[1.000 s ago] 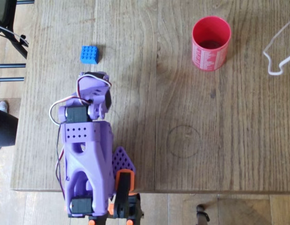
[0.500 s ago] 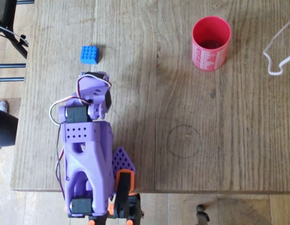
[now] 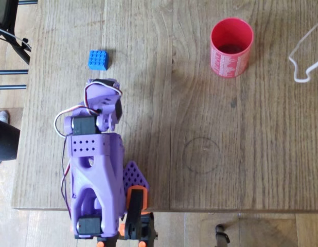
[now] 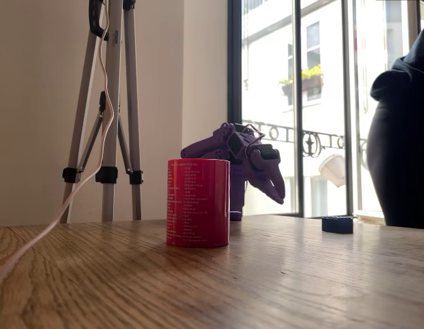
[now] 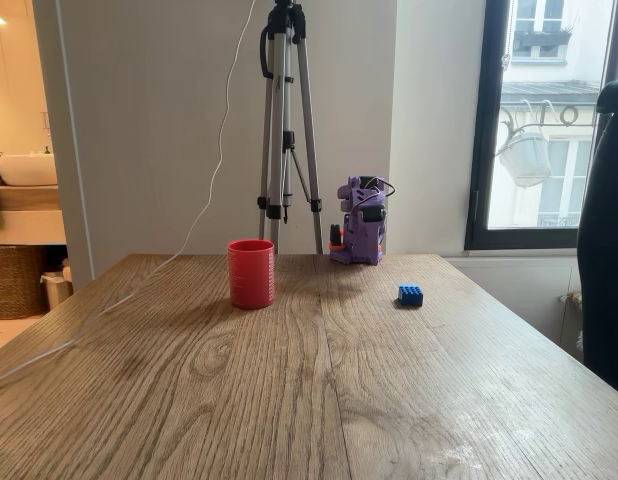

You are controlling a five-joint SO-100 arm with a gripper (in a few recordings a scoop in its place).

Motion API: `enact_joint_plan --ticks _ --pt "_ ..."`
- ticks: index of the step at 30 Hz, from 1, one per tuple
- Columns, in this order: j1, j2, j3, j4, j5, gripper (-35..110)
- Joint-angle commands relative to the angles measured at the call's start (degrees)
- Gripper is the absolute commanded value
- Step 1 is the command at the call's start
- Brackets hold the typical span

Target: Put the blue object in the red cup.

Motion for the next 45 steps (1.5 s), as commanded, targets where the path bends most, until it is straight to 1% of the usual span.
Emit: enact_joint_plan --ticks 1,3,5,8,10,13,17,20,24,26,29,31,34,36,38,41,45 --pt "3.43 -0.44 -1.32 -1.32 -3.87 1" --pt "9.4 -0.44 -3.16 -1.14 -6.06 1" --pt "13.97 -1.85 -7.03 -0.7 -11.16 1" --pt "16.08 -9.93 -18.28 1.58 -18.63 1" --pt "16.26 -17.49 -26.63 2.46 -20.13 1" --pt "12.74 -33.66 -39.99 6.15 -24.17 1" --pt "9.4 -57.13 -61.08 11.69 -26.81 1" --pt "6.77 -71.28 -74.97 17.05 -28.3 1" --pt "0.62 -84.55 -84.55 21.97 -28.21 1" --pt "-4.04 -89.74 -86.22 23.2 -26.54 1" --pt "-9.4 -95.98 -88.07 21.71 -19.07 1" --pt "-11.51 -99.32 -89.47 19.78 -11.87 1" --pt "-12.92 -102.83 -90.97 17.93 2.2 1" --pt "-13.62 -104.59 -91.14 15.56 8.35 1" --pt "-14.94 -106.17 -91.05 13.89 11.16 1" --pt "-16.79 -107.67 -90.88 13.54 11.51 1" --pt "-14.77 -106.87 -90.44 13.97 11.43 1"
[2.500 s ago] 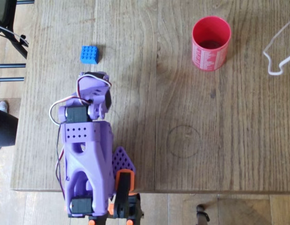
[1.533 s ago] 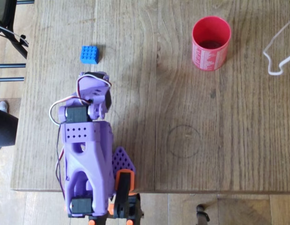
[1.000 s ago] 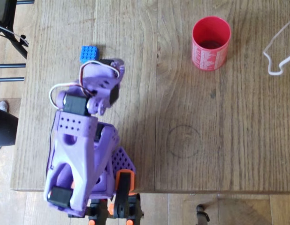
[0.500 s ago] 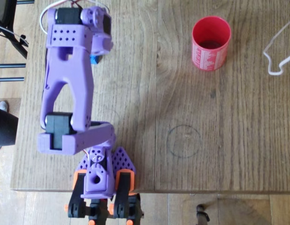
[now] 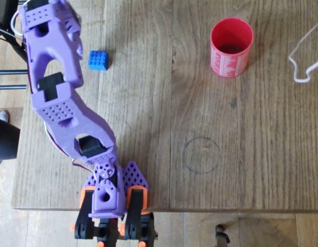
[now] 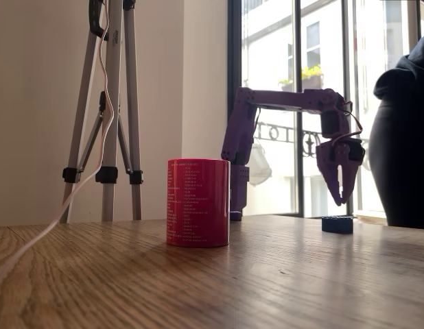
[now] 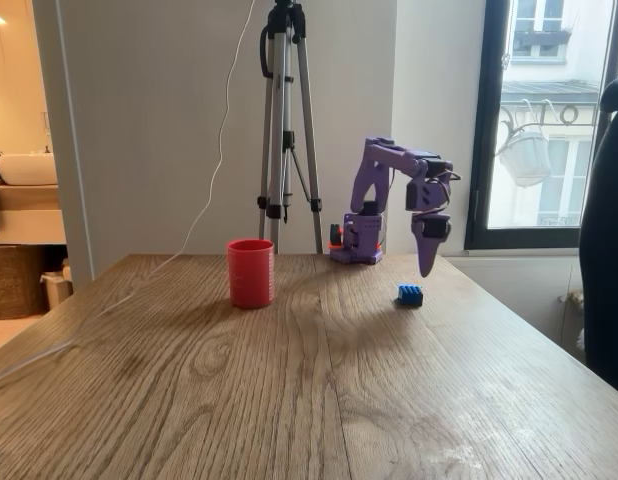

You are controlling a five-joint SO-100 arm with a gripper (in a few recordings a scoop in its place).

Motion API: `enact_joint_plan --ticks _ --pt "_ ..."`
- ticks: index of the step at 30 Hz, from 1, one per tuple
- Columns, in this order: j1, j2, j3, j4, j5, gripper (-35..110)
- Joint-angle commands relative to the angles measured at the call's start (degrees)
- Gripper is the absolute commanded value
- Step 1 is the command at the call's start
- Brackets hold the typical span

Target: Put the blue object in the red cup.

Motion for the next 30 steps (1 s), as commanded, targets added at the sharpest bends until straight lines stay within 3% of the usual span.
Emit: enact_joint_plan --ticks 1,8,10,16,30 --pt "2.46 2.64 -3.25 -0.09 0.88 1" --pt "5.63 3.25 -2.99 -1.85 -4.13 2" --pt "5.71 3.16 -2.37 0.35 -4.13 31" --pt "5.54 2.29 -1.14 5.27 -3.78 49" --pt "3.87 -9.58 -1.58 4.83 -3.52 43"
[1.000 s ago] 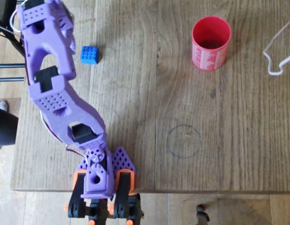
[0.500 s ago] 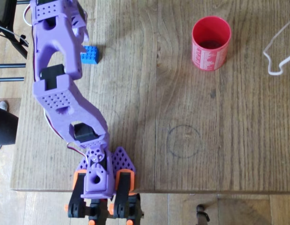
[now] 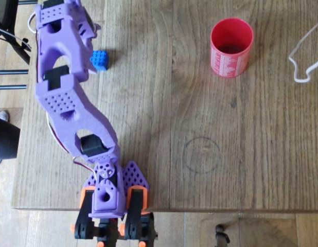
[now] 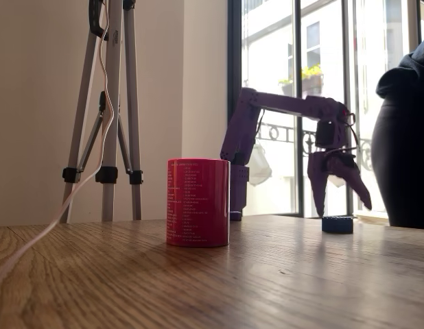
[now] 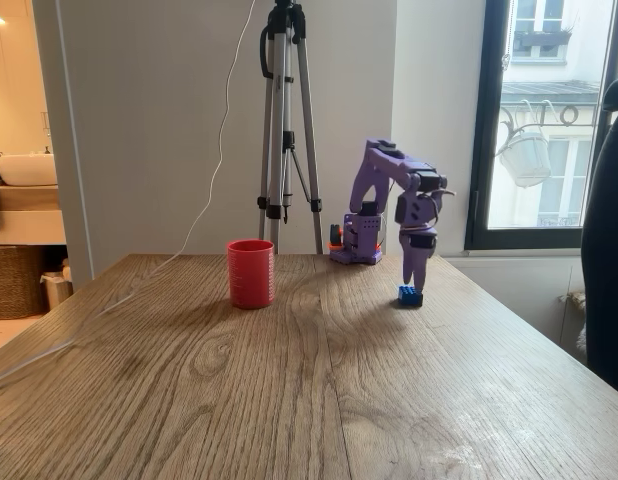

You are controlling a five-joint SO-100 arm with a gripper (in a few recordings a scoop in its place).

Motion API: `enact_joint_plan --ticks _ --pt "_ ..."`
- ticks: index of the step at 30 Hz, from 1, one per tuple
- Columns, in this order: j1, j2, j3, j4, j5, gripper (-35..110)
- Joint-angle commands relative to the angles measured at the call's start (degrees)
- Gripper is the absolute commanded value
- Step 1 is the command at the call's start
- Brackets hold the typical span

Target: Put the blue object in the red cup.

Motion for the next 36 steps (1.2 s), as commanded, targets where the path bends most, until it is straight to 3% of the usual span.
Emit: enact_joint_plan --ticks 1,5,6,7,20,26,36 --pt "0.0 -2.64 -1.41 -0.88 -0.62 43" --pt "2.2 -3.25 -1.41 -1.23 -2.46 35" --pt "2.64 -3.25 -1.41 -1.32 -3.34 23" --pt "2.9 -3.25 -1.67 -1.85 -4.31 0" --pt "7.38 -0.26 -1.32 -0.79 -2.81 0" --pt "19.86 14.33 -2.11 -1.14 -6.06 0" --pt "45.44 36.83 1.05 -29.88 -19.07 0"
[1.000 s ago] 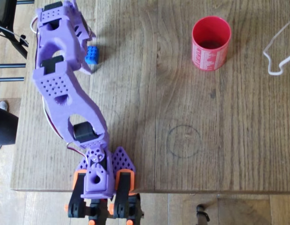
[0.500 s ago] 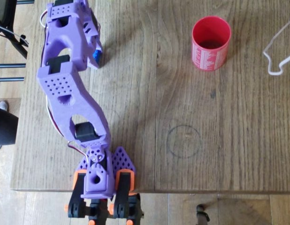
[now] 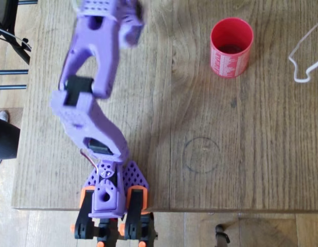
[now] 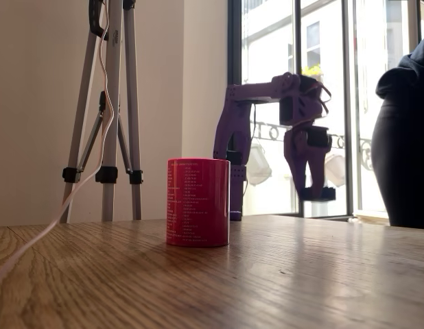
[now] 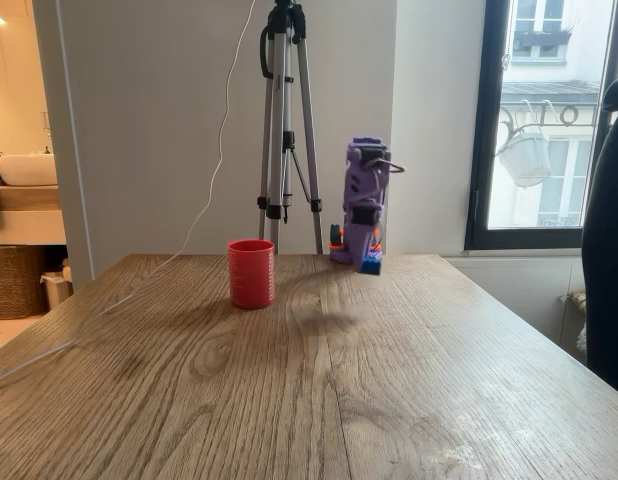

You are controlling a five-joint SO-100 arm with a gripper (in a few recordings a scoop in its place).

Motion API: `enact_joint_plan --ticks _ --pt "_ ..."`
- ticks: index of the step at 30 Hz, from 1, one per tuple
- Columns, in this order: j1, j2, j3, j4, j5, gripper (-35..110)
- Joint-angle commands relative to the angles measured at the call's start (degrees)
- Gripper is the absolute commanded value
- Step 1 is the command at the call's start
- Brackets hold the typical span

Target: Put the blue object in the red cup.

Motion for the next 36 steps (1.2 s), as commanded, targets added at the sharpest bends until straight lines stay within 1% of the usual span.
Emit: enact_joint_plan --ticks 1,4,6,11,12,17,23,28,34,36 --pt "16.35 16.87 1.58 -21.36 -11.25 0" --pt "21.18 16.87 1.85 -30.94 -16.7 0" --pt "23.82 16.79 3.25 -35.33 -18.19 0" --pt "28.65 14.15 6.5 -37.62 -18.28 0" --pt "29.27 13.8 6.94 -37.27 -17.84 0" --pt "28.12 15.12 8.0 -27.69 -14.41 0" --pt "21.71 19.25 9.23 -14.59 -12.57 0" --pt "19.86 19.69 10.02 -14.24 -12.13 0" --pt "20.74 18.98 10.2 -14.59 -13.97 0" --pt "21.53 18.28 10.28 -15.56 -12.66 0"
